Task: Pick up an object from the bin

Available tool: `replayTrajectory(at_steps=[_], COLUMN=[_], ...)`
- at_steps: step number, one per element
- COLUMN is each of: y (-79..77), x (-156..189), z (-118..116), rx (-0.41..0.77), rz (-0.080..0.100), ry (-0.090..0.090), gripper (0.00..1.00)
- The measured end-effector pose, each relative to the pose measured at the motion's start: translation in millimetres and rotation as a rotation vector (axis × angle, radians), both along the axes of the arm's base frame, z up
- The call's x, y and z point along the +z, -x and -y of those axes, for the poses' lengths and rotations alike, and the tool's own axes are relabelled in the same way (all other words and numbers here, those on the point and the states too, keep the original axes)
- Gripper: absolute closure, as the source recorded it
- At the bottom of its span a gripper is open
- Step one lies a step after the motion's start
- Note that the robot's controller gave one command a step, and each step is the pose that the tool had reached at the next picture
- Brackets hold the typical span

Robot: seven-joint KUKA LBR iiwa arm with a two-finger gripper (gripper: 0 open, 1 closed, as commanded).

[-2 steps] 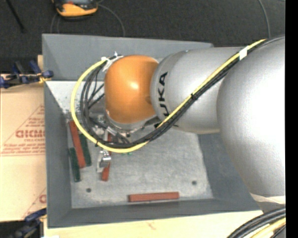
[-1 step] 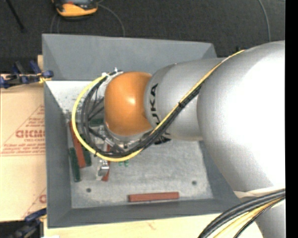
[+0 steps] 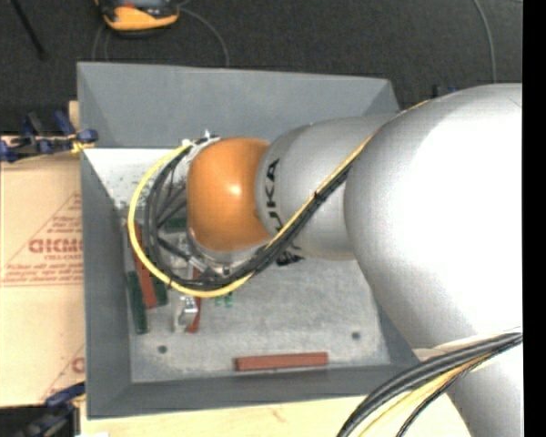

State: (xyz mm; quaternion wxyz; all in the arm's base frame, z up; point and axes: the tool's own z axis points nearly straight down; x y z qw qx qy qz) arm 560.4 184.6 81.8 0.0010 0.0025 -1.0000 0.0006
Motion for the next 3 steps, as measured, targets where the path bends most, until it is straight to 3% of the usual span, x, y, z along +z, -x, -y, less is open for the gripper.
replayTrajectory(at_steps=[1, 2, 3], y=[-9.6, -14.3, -14.1], x=[-2.9, -4.5, -4.6], z=[11.8, 11.9, 12.0], rx=[0.304, 0.299, 0.299], rz=[-0.005, 0.025, 0.024], ry=[-0.004, -0.008, -0.008], gripper=[1.00, 0.00, 0.00])
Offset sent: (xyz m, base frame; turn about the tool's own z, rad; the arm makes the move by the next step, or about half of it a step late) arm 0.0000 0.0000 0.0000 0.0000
